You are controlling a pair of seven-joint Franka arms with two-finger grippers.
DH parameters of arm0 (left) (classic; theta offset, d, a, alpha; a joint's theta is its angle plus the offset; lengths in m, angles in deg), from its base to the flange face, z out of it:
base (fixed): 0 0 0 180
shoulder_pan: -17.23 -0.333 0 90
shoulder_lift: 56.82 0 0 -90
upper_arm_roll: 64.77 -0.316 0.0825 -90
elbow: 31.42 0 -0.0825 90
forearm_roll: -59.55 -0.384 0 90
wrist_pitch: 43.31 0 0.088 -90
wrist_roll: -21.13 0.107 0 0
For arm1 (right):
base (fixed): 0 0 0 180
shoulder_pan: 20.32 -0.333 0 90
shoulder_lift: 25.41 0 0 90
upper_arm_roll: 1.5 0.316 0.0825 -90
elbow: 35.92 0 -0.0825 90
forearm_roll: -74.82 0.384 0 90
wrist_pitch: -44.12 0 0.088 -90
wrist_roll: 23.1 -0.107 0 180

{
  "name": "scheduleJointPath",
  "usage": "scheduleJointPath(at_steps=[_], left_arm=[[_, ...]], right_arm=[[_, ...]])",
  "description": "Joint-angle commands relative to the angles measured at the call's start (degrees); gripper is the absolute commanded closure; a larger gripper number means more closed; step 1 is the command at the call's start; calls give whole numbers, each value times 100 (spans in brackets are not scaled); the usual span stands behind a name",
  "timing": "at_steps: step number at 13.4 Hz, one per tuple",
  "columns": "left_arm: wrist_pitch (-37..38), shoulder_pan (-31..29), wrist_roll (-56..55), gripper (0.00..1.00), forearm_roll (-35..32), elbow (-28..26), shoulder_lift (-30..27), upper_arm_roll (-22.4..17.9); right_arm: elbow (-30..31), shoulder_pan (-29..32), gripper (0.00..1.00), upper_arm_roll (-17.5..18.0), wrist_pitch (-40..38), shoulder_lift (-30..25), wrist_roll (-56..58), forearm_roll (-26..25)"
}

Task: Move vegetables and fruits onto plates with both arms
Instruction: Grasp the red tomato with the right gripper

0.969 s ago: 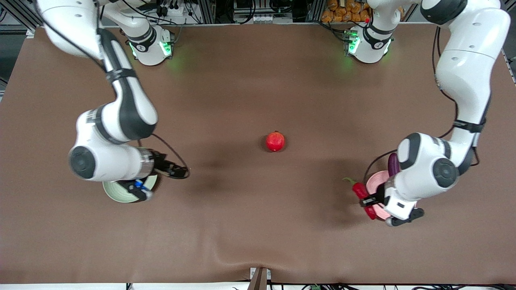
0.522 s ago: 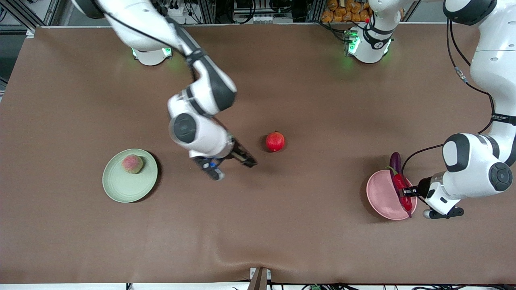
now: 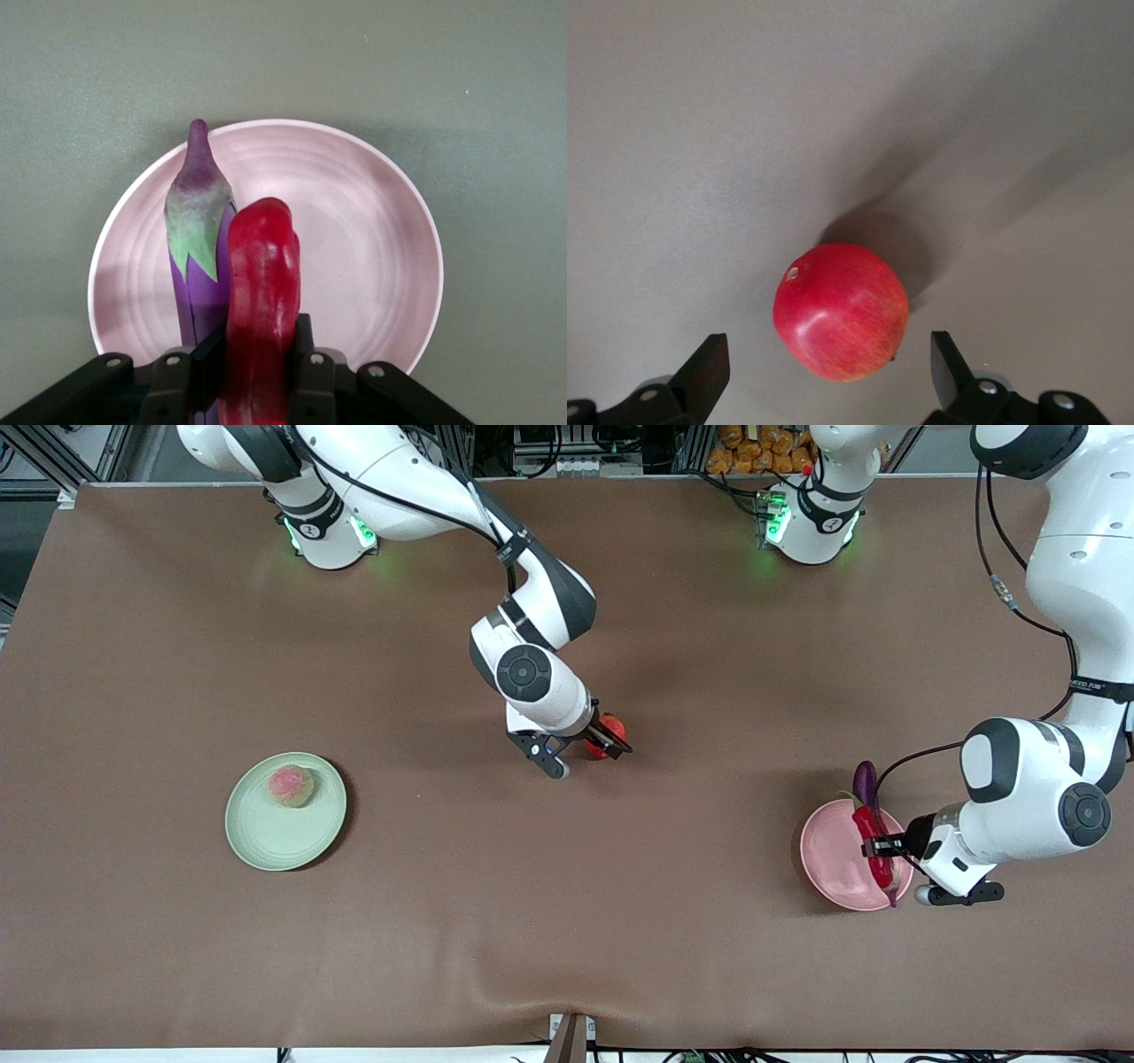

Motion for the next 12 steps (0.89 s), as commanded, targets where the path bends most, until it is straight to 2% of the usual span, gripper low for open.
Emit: scheduleJointPath(at_steps=[1, 2, 3, 4, 5, 6, 7, 8, 10, 12], left_arm=[[31, 27, -223, 46, -49, -64, -78, 3], [31, 62, -328, 7, -41, -11, -78, 3], [22, 80, -294, 0, -67, 24, -78, -6], [31, 97, -346, 0, -58, 33, -78, 3], [22, 150, -355, 0, -49, 42, -104, -6], [31, 159, -355, 0, -49, 42, -122, -6], [31, 159, -364, 0, -49, 51, -139, -6], [31, 159, -364, 0, -49, 51, -165, 3], [57, 159, -364, 0, -49, 164, -183, 12], [180, 159, -364, 0, -76, 182, -332, 20]], right_arm=[[-78, -207, 0, -89, 457, 355, -244, -73], [-113, -225, 0, -89, 589, 487, -349, -73], [-96, -243, 0, -98, 668, 514, -376, -177], [-79, -295, 0, -89, 669, 514, -411, -474], [-79, -295, 0, -89, 678, 541, -464, -564], [-105, -304, 36, -89, 669, 576, -482, -573], [-131, -278, 83, -89, 626, 559, -534, -582], [-140, -182, 100, -89, 582, 515, -534, -574], [-236, 142, 100, -89, 110, 410, -465, -582], [-630, 616, 100, -106, -942, 321, 7, -608]])
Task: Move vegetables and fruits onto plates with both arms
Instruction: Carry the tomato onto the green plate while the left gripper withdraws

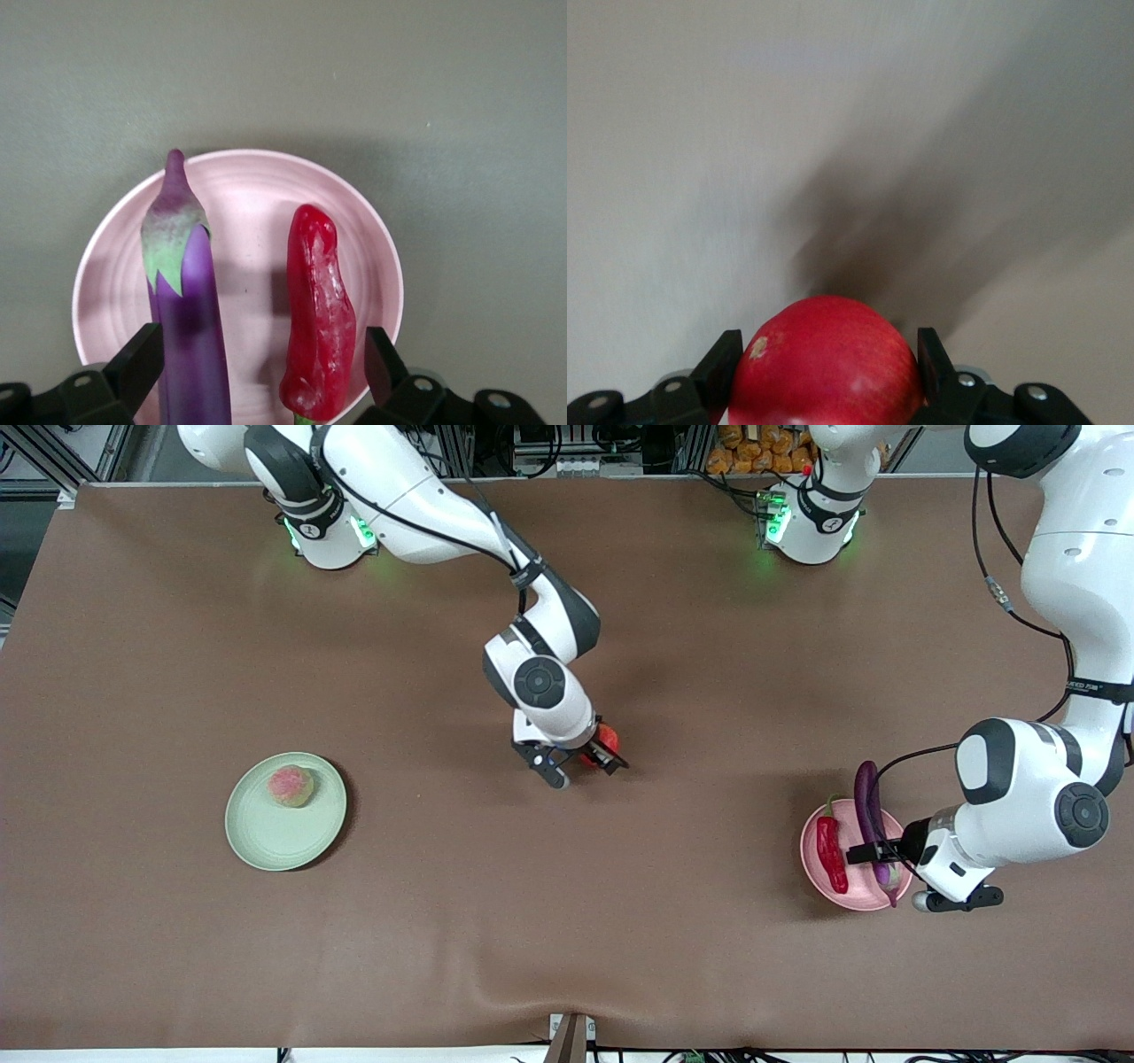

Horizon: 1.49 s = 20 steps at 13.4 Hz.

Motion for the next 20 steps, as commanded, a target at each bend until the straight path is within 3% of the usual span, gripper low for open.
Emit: scheduleJointPath(at_steps=[1, 3, 6, 9, 11, 16, 17, 18, 19, 20], left_arm=[[258, 12, -115, 0, -94, -34, -403, -2], [460, -6, -106, 0, -129, -34, -719, -2], [838, -41, -27, 0, -146, -34, -1334, -19], [1050, -181, 52, 0, -190, -34, -1940, -54], [1365, -199, 184, 0, -138, -34, -2345, -37], [2577, -191, 202, 0, 274, -43, -3356, -2], [2788, -182, 211, 0, 449, -52, -3514, -2], [2938, -182, 211, 0, 556, -60, -3724, -10], [3070, -191, 211, 0, 626, -60, -3848, -10], [3220, -191, 219, 0, 731, -60, -3997, -10]], right_arm=[[-486, 757, 100, 54, -1395, -181, 783, -236], [-558, 1372, 100, -43, -2030, -435, 1951, -561], [-488, 2410, 100, -78, -2391, -665, 3735, -649], [-313, 3008, 100, -166, -2446, -674, 4923, -1343], [-251, 3421, 100, -157, -2341, -639, 5557, -1353], [565, 3975, 100, -140, -1209, -604, 6323, -1275], [706, 4020, 95, -122, -1050, -603, 6403, -1239], [751, 4038, 73, -113, -1074, -603, 6412, -1230], [760, 4047, 1, -105, -1083, -603, 6395, -1230], [717, 4021, 0, -87, -1118, -621, 6369, -1152]])
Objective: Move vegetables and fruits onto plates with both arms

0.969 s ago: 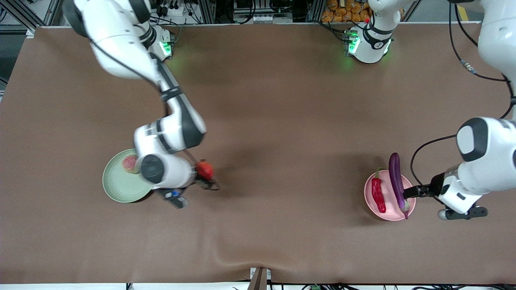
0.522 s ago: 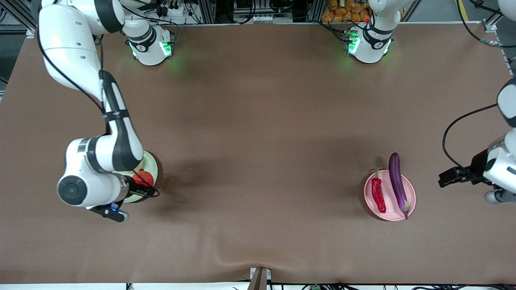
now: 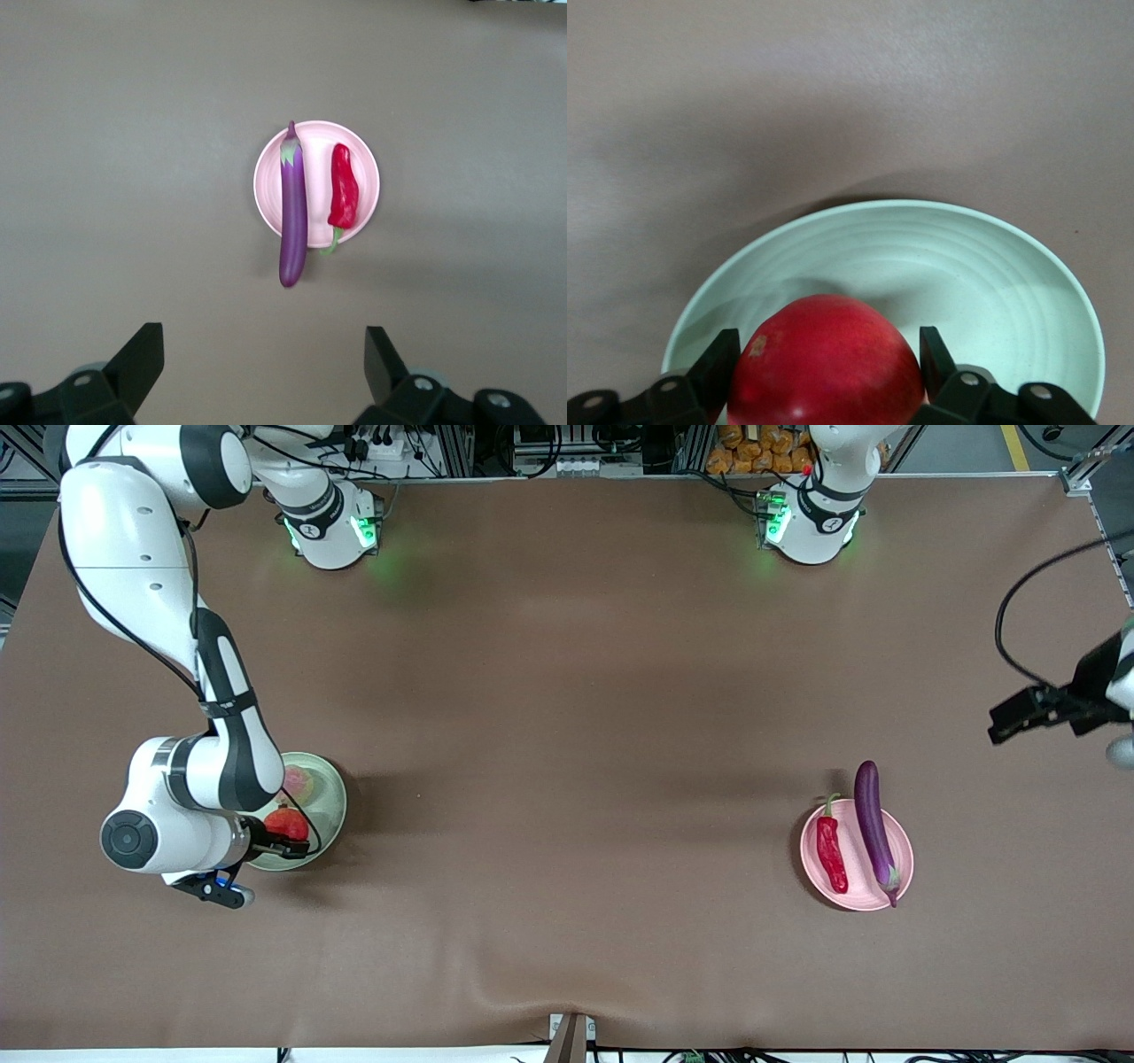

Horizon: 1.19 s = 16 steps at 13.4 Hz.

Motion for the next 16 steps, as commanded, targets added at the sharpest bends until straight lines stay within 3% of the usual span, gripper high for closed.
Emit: scheduleJointPath(at_steps=[1, 2, 4, 5, 8, 10, 16], left_arm=[[314, -40, 88, 0, 306, -158, -526, -21], [410, -40, 88, 0, 420, -158, -640, -21], [542, 12, 88, 0, 702, -167, -834, -100], [569, 291, 79, 0, 729, -245, -974, -326], [911, 2063, 114, 0, 729, -474, -1160, -2046], [1070, 2717, 114, 0, 729, -518, -1230, -2725], [1079, 2817, 27, 0, 712, -730, -1503, -2895]], right_arm=[[29, 24, 0, 147, -75, -198, 2, 328], [-111, 67, 0, 147, -84, -207, 45, 644], [-471, 146, 0, 138, -407, -259, 107, 717], [-760, 208, 0, 155, -679, -286, 186, 726], [-1754, 234, 0, 103, -1637, -286, 292, 700], [-2228, 287, 0, 94, -2287, -417, 301, 682], [-2249, 612, 0, 120, -3843, -2102, 527, 665]])
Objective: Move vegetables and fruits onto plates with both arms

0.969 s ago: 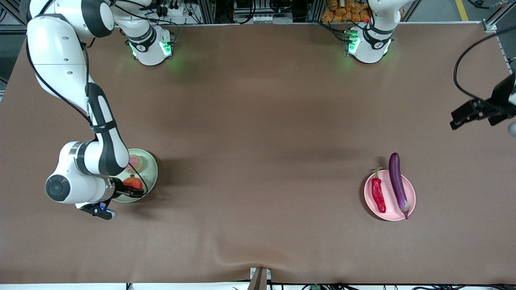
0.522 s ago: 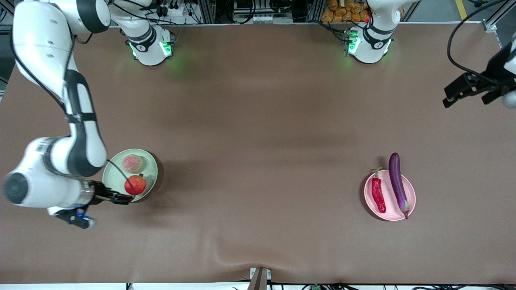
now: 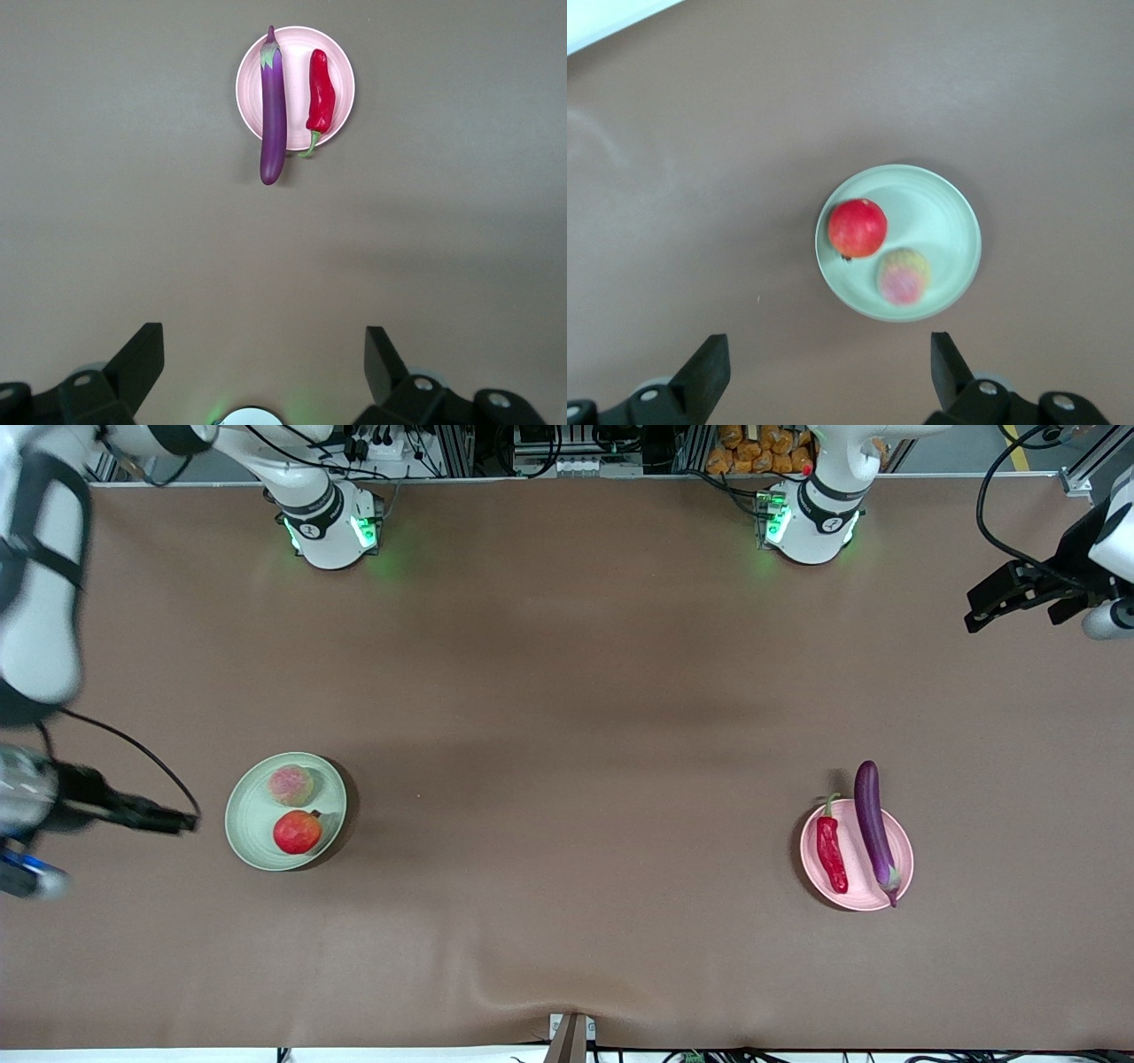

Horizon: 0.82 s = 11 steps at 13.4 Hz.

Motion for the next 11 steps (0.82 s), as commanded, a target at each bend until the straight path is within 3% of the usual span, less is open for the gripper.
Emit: scheduleJointPath(at_steps=[1, 2, 5, 8, 11], left_arm=[[5, -2, 27, 0, 79, -16, -130, -64], [5, -11, 27, 0, 88, -15, -130, -64], [23, -81, 97, 0, 79, -33, -165, -64], [14, -108, 97, 0, 88, -7, -156, -64], [23, -142, 97, 0, 79, -7, -156, -64]], right_arm=[[234, 107, 0, 104, -704, -795, 600, -178], [242, -50, 0, 130, -767, -1041, 882, -468], [951, -175, 0, 113, -751, -1753, 1008, -611], [2671, -166, 0, 113, 116, -2885, 1086, -743], [3834, -403, 0, 130, 742, -3660, 1421, -1200]])
